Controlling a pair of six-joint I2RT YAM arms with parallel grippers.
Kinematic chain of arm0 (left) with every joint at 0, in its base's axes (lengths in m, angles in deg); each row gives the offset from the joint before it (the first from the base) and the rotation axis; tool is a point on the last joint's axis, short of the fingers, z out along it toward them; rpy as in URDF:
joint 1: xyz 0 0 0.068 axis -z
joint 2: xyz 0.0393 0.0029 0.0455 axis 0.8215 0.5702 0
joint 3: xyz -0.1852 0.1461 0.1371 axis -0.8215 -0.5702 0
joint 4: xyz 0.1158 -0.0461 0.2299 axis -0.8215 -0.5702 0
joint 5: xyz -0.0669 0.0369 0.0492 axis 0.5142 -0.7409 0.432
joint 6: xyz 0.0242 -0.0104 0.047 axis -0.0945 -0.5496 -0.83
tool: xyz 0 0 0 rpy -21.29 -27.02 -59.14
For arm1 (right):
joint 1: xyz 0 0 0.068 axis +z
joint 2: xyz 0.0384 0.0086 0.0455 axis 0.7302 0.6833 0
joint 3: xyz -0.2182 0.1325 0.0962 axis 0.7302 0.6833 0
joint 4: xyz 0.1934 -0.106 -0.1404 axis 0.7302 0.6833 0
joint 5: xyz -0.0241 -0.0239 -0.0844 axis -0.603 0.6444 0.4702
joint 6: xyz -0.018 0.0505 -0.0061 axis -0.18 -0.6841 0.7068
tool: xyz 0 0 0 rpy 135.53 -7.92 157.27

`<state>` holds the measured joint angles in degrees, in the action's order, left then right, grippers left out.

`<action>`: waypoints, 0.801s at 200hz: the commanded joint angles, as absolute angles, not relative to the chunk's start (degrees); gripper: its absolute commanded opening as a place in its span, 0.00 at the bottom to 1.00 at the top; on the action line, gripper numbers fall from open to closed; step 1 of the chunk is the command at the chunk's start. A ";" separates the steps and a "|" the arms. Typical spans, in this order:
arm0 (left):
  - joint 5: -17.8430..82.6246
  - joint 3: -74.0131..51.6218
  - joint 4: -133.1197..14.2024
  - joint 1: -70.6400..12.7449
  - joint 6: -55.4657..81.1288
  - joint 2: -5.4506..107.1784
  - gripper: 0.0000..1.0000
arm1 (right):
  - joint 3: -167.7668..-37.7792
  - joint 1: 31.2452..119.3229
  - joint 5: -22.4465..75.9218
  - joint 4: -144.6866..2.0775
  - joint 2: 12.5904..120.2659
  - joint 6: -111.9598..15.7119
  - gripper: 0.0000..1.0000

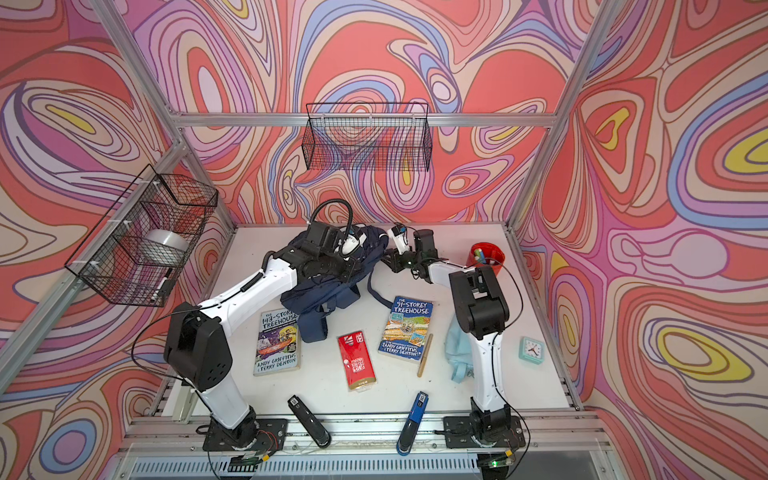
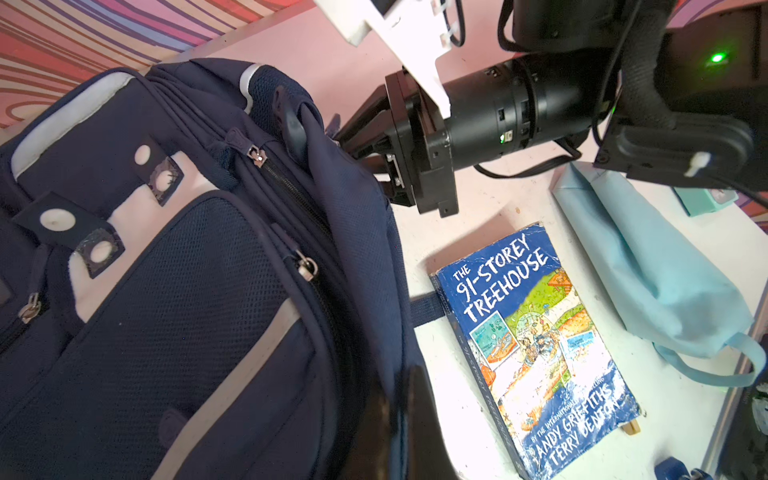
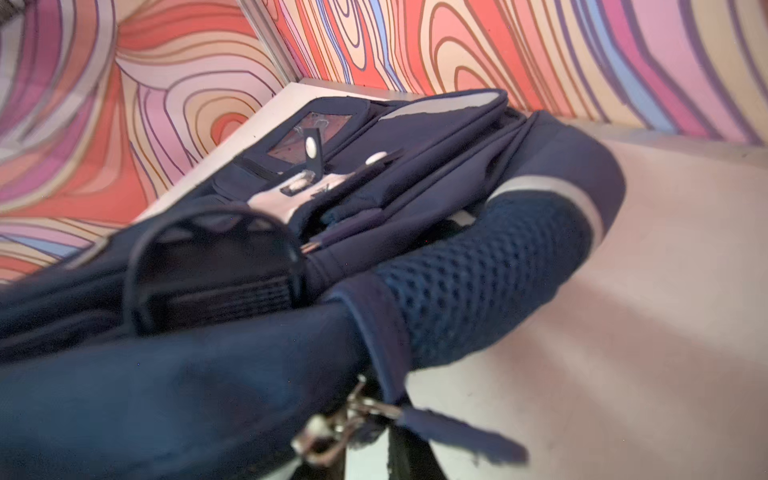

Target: Pack the student bag

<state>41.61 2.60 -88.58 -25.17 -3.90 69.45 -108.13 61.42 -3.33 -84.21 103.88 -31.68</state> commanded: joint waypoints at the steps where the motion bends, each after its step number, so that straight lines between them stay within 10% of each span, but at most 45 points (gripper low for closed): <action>1: 44.55 5.95 -85.65 -24.65 -3.44 69.78 0.00 | -107.78 61.67 -1.23 -85.57 102.86 -30.53 0.03; 160: 28.45 11.60 -92.86 -22.29 -6.12 76.62 0.00 | -99.42 63.29 2.26 -76.32 91.73 -26.97 0.00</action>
<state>33.81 9.38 -94.40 -21.52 -5.03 74.54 -100.22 61.47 1.04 -79.93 96.34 -30.00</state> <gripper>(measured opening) 0.048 0.081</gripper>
